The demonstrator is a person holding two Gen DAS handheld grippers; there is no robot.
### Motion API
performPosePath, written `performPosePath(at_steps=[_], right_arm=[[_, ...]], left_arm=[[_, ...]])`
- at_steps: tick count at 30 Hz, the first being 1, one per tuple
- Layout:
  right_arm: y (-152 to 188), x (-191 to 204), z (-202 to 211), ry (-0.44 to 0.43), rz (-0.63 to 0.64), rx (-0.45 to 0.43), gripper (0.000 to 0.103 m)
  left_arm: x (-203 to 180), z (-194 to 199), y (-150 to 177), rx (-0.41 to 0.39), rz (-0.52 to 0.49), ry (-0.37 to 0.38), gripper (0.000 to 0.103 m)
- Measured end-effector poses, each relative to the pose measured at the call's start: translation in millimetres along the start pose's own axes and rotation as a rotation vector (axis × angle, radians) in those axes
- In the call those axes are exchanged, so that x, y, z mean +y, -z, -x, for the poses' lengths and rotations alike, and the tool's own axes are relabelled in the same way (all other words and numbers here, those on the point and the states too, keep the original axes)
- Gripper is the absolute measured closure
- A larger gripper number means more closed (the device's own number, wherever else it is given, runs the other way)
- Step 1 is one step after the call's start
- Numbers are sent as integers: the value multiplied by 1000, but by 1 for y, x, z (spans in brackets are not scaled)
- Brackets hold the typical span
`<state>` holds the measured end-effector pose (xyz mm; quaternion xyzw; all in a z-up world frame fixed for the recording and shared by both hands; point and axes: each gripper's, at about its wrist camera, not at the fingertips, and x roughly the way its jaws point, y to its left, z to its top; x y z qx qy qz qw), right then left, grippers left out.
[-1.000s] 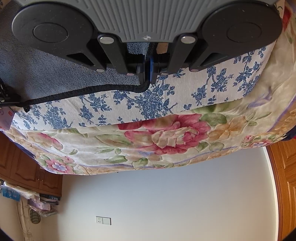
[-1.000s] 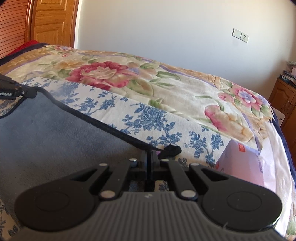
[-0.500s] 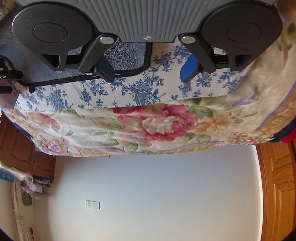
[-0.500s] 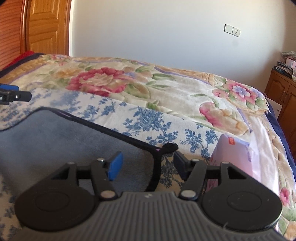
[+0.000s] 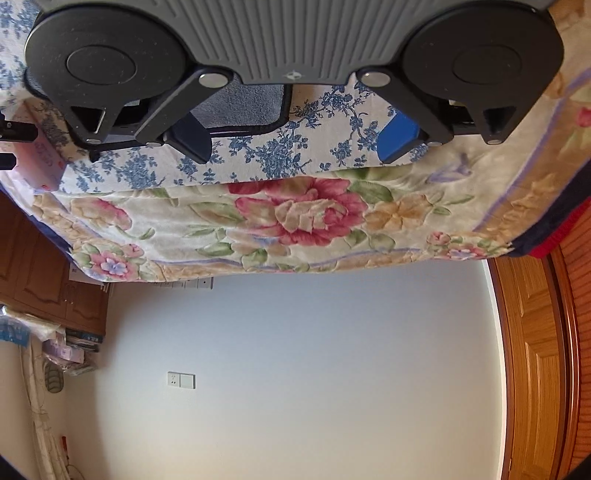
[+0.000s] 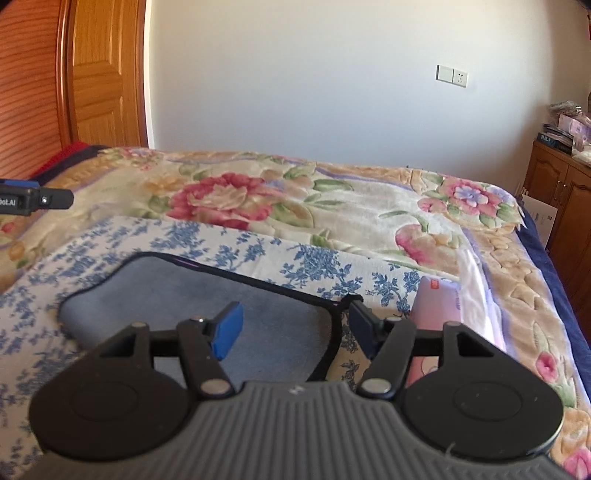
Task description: Fold towel
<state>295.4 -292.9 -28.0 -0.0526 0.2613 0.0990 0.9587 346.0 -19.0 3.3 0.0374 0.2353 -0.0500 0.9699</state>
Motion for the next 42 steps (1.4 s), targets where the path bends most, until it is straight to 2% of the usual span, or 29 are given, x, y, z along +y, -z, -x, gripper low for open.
performPosePath(at_steps=[16,21,23,27,31,42], right_arm=[[-11,13,67,27,-9,-68,39],[-9,12,84,35,-32,-84,31],[-8,14,92,42,-30,-94,24],[-10,18,105,45,-28,-105,21],[-11,21,123,49,-33,-135,1],[-3,31,161,62,-40,-139,0]], left_arm=[[-13,82,-25,-53,-50,21,3],[-20,106,-22,-59,-68,39,3],[-23,116,-21,-58,-77,48,3],[-27,137,-19,-61,-91,53,3],[-31,159,-17,-69,-99,60,3],[-37,213,-9,-107,-105,50,0]])
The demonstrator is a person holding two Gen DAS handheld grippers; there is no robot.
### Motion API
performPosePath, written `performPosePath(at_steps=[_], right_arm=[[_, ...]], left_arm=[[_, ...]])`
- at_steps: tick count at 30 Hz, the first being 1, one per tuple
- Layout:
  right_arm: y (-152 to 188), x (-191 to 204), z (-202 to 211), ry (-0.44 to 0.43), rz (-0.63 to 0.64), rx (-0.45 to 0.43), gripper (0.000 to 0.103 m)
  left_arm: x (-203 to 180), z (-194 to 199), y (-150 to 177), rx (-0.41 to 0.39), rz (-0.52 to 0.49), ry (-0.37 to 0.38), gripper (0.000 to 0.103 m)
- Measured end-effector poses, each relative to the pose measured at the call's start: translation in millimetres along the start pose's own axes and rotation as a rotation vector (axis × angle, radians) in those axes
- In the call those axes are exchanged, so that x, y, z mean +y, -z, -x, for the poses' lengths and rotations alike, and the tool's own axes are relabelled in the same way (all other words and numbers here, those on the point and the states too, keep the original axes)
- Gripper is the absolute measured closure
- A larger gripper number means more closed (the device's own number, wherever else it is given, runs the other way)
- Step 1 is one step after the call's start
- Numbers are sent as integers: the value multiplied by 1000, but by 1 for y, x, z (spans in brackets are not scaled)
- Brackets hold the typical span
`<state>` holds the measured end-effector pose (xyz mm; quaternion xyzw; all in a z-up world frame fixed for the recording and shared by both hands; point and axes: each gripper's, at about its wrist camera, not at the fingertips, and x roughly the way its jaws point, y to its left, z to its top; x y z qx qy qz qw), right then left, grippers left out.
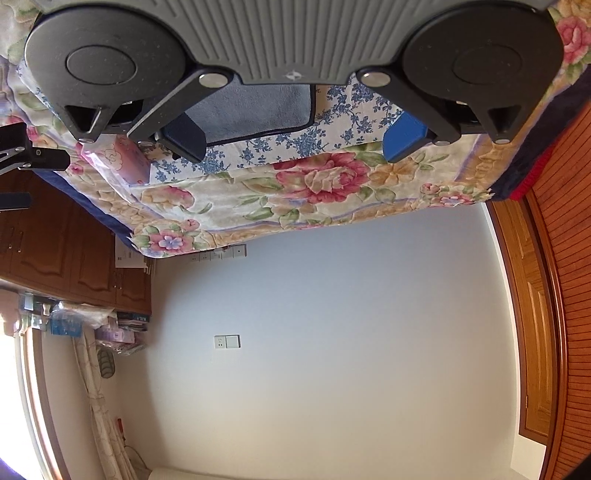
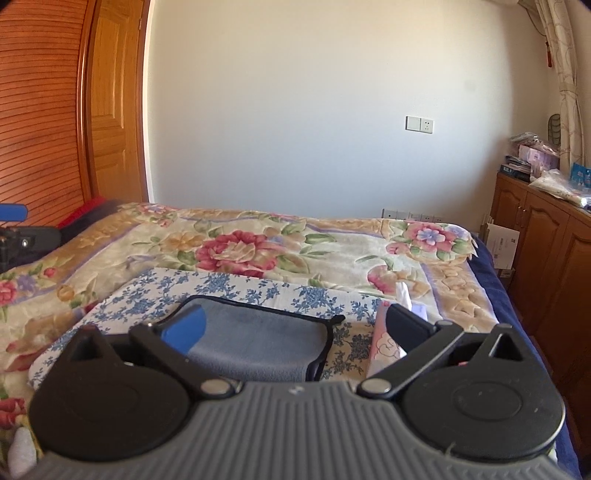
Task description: Fold towel
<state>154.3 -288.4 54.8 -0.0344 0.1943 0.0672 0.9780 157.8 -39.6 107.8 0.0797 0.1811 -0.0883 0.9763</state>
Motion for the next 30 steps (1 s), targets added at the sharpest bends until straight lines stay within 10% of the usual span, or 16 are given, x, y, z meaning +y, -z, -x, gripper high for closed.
performPosePath(at_steps=[30], right_arm=[[34,18,80,-22,-14,-52,0]], left_arm=[[-12,86,55,-3,48,-60,0]])
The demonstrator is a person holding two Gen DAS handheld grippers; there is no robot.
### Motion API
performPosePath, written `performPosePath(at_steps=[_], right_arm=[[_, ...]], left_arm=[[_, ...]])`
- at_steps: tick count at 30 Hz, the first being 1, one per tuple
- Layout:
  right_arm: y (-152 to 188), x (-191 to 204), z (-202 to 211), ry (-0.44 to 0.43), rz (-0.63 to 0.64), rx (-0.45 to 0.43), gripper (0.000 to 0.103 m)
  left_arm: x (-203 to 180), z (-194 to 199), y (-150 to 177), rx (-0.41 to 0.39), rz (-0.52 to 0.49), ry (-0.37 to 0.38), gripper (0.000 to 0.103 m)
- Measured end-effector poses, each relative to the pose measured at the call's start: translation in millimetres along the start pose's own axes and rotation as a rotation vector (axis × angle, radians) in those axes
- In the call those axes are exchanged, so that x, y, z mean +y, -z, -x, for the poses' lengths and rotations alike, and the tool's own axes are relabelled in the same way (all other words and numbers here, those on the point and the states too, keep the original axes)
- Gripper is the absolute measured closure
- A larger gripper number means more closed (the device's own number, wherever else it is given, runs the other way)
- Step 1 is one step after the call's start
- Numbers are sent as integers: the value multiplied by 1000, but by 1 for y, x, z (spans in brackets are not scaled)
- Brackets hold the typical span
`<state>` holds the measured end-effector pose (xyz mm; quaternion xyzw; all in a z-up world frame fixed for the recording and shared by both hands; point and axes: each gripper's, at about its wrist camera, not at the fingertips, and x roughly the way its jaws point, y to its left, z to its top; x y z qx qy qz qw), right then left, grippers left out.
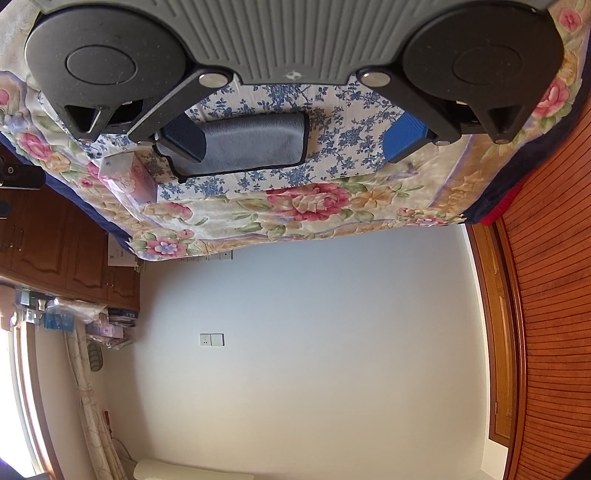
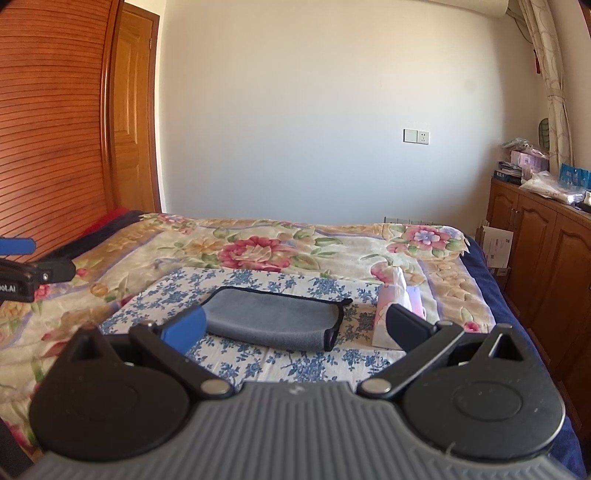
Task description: Fold towel
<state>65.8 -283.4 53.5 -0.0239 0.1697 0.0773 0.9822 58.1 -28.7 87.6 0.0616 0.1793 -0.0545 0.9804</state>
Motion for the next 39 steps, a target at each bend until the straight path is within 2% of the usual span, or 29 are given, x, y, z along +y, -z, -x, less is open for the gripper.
performPosePath(at_steps=[14,27,39], right_arm=[[24,9,6,-19,-20,8,0],[54,11,3,29,-8,21,0],[63,8,2,55,-27,10,0]], left_arm=[[5,-7,28,9,24,-8,0],[1,-15,71,4,-1,-26,0],[8,-18,88,-2,43,-53,0]])
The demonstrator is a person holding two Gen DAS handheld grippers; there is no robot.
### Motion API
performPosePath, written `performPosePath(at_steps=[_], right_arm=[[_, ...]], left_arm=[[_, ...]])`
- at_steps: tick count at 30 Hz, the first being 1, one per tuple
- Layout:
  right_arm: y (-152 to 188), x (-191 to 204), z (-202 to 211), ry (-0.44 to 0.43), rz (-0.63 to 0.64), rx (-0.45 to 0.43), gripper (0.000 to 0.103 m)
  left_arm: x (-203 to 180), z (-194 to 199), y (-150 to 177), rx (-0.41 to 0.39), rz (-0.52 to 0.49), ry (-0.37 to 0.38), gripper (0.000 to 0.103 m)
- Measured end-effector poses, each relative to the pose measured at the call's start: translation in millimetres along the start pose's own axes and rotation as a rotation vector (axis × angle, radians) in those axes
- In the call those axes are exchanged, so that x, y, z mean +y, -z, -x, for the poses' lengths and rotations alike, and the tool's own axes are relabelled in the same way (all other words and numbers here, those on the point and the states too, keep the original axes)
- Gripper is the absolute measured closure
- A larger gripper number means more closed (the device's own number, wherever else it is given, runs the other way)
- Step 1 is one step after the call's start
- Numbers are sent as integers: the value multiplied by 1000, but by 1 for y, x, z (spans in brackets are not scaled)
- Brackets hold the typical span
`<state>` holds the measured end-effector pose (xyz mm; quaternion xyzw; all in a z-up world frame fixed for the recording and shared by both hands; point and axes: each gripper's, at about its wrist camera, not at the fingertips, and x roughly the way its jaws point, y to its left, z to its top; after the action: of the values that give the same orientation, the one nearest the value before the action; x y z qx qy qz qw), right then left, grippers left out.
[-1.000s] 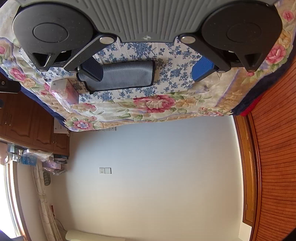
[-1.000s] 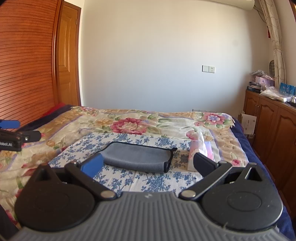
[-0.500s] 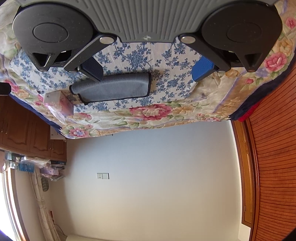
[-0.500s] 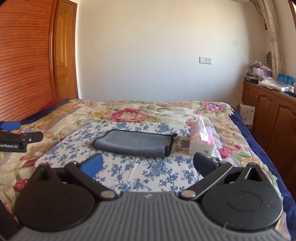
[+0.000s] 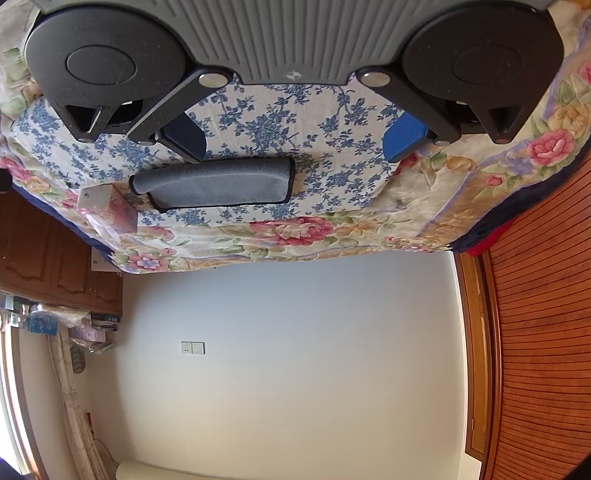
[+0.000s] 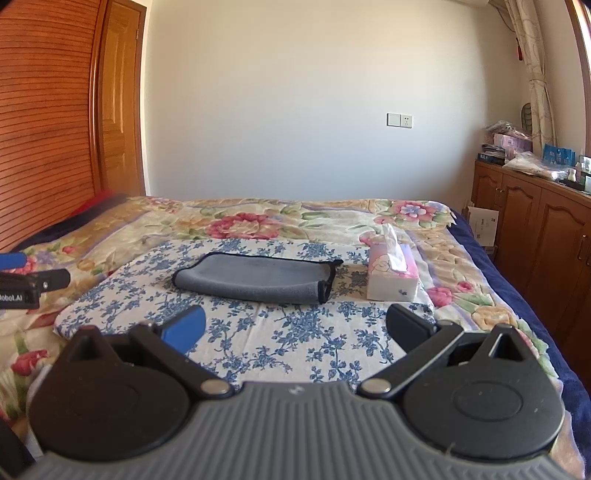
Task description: Fold towel
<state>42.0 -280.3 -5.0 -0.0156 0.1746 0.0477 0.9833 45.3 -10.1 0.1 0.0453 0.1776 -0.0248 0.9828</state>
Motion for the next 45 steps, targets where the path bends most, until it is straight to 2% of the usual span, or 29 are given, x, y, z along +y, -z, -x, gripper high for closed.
performPosePath(at_steps=[27,45], right_arm=[[4,-11,9,55,-58,-82,0],[4,-12,8,58,-62,-86,0]], left_arm=[[0,8,7,-69,-20,-25,0],[1,8,7,-66,-15,-28,0]])
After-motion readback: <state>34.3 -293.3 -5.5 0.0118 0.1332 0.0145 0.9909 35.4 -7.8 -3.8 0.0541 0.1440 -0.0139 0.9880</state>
